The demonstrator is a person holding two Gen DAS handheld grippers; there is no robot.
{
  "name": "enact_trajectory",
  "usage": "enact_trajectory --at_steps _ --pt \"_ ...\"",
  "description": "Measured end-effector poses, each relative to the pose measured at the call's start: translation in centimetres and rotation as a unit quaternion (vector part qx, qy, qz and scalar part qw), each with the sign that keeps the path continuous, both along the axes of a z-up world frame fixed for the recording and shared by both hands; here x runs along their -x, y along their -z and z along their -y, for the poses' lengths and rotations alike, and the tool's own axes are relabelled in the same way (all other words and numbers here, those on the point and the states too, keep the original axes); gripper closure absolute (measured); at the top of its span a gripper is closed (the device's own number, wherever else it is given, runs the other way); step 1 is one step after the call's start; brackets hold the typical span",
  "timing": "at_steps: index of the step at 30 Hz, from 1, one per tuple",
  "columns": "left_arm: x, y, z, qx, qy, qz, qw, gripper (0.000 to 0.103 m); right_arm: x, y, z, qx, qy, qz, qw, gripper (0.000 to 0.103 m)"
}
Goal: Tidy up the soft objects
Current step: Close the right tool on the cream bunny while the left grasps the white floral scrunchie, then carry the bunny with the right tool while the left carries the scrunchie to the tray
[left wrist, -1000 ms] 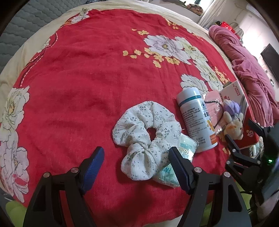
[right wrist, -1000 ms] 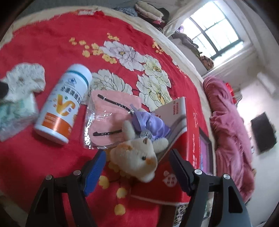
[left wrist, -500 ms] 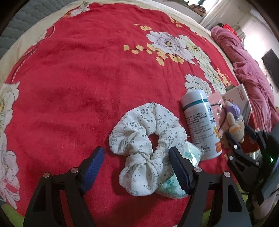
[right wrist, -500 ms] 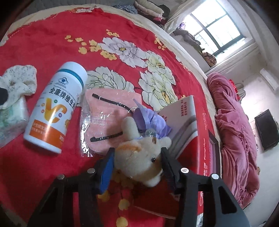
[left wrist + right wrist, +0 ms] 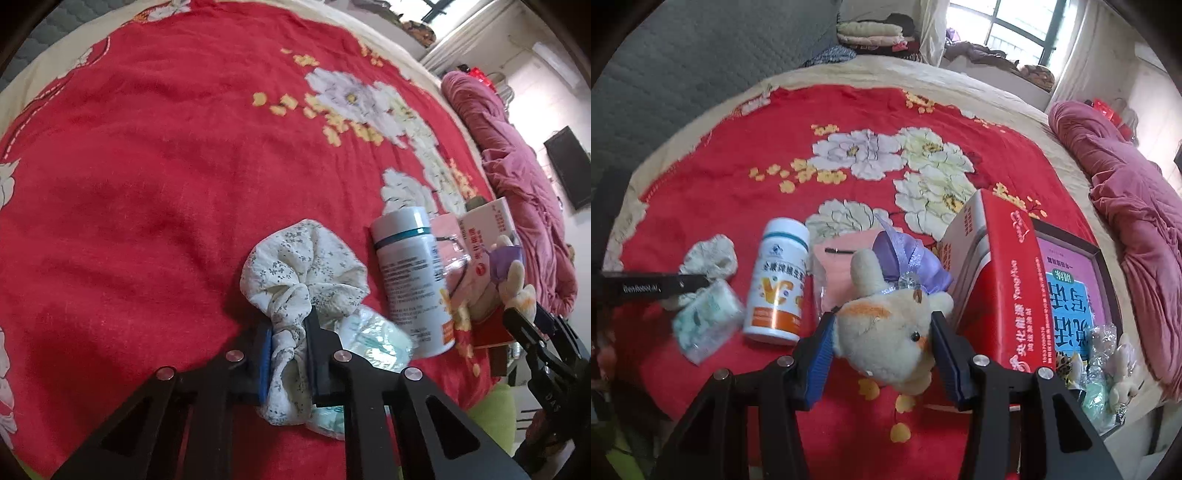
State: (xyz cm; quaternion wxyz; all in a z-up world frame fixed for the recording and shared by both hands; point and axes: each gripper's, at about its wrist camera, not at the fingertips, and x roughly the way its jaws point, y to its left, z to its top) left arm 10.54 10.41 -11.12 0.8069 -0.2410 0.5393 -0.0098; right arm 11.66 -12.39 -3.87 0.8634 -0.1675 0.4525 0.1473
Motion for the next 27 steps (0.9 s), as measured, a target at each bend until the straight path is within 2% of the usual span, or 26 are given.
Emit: enact_trajectory --at_steps 6,15,21,27 --pt "0.6 -2.6 0.5 -0.010 -0.002 0.031 0.9995 0.088 0.2 -1.8 1.2 -0.045 0.007 0.001 0.999 0.052" --pt "1.1 -7.8 2.9 -0.031 0.024 0.081 0.9959 0.088 1.0 -4.6 2.9 -0.078 0.019 0.022 0.997 0.053" --pt "1.4 -11.3 6.0 -0.043 0.051 0.116 0.9910 0.088 1.9 -6.4 4.9 -0.093 0.033 0.040 0.994 0.053" --pt "1.3 -14.2 10.6 -0.044 0.091 0.144 0.9843 0.088 2.4 -8.4 8.7 -0.109 0.068 0.059 0.990 0.053"
